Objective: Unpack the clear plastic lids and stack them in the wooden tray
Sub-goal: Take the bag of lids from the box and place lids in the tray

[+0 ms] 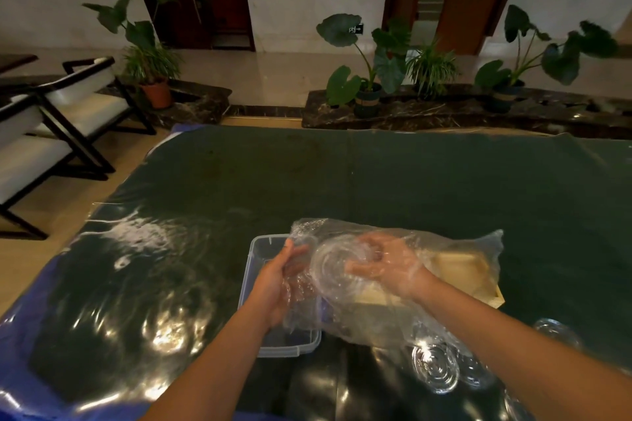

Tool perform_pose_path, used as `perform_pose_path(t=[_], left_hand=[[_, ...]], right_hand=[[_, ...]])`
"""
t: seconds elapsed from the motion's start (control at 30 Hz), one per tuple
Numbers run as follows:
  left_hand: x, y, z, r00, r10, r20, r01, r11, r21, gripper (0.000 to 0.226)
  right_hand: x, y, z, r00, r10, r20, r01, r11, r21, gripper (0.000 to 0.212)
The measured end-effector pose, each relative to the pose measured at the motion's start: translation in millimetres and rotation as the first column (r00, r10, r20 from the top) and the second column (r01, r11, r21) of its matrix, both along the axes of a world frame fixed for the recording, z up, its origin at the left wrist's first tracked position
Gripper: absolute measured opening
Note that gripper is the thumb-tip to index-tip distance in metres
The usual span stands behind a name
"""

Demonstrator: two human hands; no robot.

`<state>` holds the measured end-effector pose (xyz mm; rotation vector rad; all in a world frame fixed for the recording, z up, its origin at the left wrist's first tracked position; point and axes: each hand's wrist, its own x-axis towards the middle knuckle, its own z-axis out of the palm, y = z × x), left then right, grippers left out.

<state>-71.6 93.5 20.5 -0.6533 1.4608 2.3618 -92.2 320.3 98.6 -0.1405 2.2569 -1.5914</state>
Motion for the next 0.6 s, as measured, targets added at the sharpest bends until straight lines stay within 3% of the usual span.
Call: perform_pose_path(t=[0.1, 0.23, 0.6], left_hand=[[0, -3, -3, 0.998, 0.066, -0.002, -0.066, 0.997, 0.037, 0.053], [-2, -9, -5, 0.991, 0.136, -0.01, -0.135, 0.989, 0.058, 0.052], [2, -30, -14, 0.969, 0.245, -0.002, -0.245, 0.969, 0.041, 0.052]], right_hand=[[-2, 8, 6, 0.994, -0.11, 0.003, 0.11, 0.989, -0.1, 0.029], [-3, 21, 15, 0.995, -0.091, 0.033, 0.095, 0.981, -0.167, 0.012], [-12, 71, 28, 0.939, -0.343, 0.01, 0.331, 0.899, -0.288, 0.023]])
